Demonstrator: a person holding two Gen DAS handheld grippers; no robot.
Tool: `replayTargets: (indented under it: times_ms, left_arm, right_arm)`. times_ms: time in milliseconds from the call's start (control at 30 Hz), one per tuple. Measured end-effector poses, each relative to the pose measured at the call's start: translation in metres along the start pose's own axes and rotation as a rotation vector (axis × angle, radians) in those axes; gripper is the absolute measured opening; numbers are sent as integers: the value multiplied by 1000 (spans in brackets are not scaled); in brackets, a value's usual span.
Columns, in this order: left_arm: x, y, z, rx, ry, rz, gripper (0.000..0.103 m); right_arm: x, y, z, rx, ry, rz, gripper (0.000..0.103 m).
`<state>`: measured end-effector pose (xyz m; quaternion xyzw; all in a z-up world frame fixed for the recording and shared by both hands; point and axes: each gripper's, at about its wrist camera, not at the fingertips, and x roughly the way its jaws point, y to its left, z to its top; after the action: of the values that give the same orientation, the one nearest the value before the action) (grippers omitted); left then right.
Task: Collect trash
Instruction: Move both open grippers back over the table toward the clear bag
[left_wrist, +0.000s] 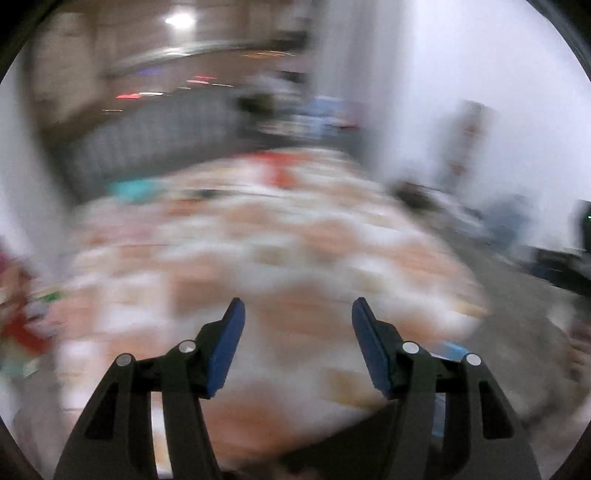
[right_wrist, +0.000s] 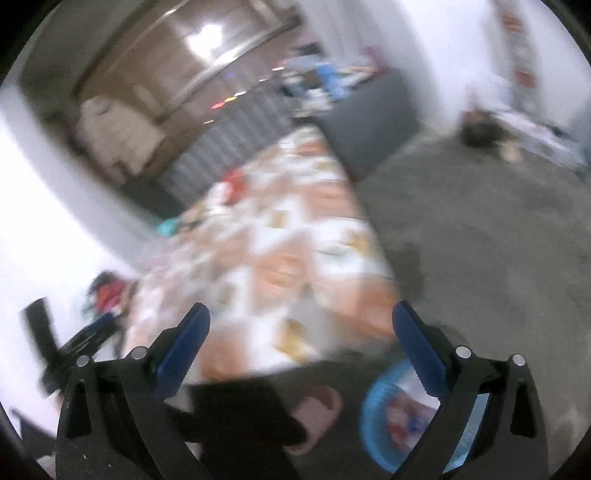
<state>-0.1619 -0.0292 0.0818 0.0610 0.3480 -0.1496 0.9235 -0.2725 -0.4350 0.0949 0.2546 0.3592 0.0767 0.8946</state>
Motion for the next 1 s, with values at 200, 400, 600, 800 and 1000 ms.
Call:
replayTargets:
  times_ms: [200,400,600,800,1000]
  left_arm:
    - [58,140,43,-75,-95,198,59]
    - [154,226,104,-53,69,192,59]
    - [226,247,120,15,283,275,9]
    - [185,260,97,-90,182,305,5]
    - [100,286,51,-379,-17,256,5]
  right_arm:
    - [91,81,37,-169,118,74,95]
    - [180,149,44,-303,233,116,95]
    - [255,211,39,-427,359,184,95]
    - [327,276,30,-564,457,219,95]
    - [395,333,30,-649,496,168,95]
